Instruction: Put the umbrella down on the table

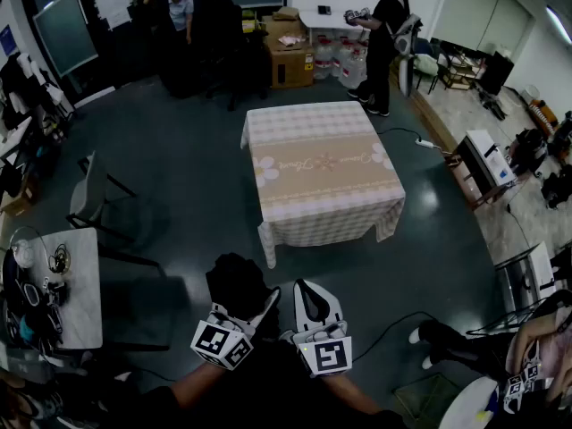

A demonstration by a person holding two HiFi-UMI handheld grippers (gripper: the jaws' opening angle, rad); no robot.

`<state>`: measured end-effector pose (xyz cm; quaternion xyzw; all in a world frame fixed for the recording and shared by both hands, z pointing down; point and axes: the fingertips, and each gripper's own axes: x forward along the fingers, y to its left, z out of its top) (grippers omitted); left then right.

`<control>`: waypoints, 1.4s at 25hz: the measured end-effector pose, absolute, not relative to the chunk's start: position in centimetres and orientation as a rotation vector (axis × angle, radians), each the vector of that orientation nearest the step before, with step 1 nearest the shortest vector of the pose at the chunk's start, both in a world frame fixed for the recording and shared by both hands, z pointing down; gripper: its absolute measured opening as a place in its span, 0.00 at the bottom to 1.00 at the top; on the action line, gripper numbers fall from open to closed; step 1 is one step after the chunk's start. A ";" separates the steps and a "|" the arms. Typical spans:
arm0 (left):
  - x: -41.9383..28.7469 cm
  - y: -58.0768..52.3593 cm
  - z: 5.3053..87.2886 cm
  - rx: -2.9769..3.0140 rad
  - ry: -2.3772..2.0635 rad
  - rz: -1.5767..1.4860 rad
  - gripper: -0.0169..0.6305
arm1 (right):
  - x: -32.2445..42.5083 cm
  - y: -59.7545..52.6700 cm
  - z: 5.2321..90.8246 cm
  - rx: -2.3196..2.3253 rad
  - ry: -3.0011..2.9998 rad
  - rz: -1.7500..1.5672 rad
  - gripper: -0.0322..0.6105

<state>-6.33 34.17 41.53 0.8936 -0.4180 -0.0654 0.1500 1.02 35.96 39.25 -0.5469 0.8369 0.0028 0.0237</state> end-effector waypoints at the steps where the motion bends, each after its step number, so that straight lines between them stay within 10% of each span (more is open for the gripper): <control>1: -6.1 34.3 41.7 2.566 -1.201 -0.185 0.61 | 1.4 36.1 39.4 -1.700 2.588 0.006 0.08; 35: -4.3 9.1 45.4 2.486 -1.111 -0.154 0.61 | 3.5 10.5 41.9 -1.840 2.654 -0.168 0.08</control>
